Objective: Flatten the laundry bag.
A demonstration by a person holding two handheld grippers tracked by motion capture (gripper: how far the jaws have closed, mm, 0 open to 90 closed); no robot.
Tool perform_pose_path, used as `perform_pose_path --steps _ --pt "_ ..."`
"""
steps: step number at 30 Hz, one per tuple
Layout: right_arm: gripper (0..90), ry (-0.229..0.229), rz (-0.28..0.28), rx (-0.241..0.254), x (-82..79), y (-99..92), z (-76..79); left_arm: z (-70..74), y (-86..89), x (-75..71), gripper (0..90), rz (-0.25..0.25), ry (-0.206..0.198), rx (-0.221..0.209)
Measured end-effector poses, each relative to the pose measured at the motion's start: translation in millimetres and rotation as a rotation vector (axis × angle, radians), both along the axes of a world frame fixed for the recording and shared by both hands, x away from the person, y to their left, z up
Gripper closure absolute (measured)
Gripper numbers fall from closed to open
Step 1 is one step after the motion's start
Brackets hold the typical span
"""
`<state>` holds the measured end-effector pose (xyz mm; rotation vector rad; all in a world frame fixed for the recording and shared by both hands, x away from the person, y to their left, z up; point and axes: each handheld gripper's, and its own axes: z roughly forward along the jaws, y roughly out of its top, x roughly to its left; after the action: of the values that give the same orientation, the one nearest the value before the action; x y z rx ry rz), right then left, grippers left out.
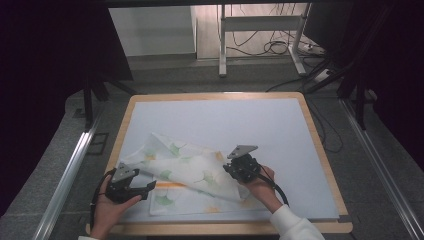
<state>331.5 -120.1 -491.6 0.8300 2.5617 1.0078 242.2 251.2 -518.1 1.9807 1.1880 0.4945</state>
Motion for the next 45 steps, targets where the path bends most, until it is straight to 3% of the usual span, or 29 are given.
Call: perform_pose_path --steps 45 --pt "88.0 -0.080 -0.122 0.062 11.6 -30.7 14.9 -1.3 -0.8 0.8 21.6 -0.009 0.009 0.007"
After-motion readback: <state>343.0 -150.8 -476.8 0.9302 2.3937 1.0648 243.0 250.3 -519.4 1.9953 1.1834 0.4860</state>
